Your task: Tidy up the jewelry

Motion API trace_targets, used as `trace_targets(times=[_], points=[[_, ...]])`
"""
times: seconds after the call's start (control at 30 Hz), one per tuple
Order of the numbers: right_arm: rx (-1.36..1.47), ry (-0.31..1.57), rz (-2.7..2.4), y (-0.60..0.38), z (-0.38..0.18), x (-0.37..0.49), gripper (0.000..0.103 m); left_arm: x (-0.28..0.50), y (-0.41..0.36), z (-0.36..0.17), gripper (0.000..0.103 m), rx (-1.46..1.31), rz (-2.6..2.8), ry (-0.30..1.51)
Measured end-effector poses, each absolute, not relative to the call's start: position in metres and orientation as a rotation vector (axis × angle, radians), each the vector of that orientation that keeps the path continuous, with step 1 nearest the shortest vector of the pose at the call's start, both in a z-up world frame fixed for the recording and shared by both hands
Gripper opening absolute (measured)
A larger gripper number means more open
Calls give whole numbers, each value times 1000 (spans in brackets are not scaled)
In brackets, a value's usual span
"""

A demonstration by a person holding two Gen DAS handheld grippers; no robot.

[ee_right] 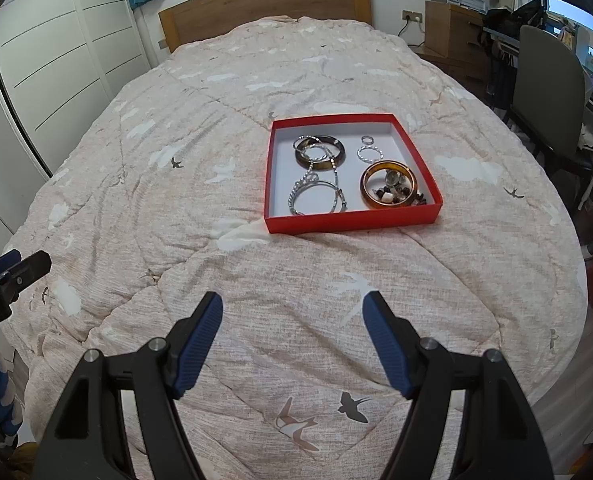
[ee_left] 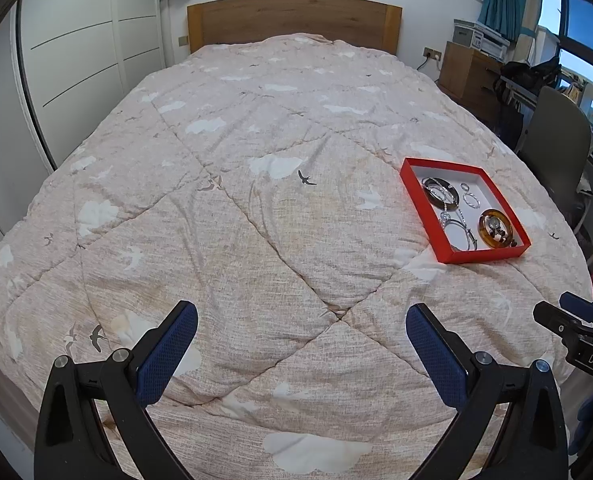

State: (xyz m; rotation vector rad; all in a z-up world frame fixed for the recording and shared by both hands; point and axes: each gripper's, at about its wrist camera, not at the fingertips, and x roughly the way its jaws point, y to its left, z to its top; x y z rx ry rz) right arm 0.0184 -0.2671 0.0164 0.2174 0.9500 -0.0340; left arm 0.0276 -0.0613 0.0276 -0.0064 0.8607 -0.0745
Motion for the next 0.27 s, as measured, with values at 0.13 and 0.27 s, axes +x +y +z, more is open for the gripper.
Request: trace_targets(times=[0.13, 0.27], points=[[215, 953, -33, -265, 15, 18, 71, 28, -62, 27, 102, -7, -74, 861], [213, 953, -33, -264, 14, 18, 71, 28, -61, 27, 102, -8, -75, 862]])
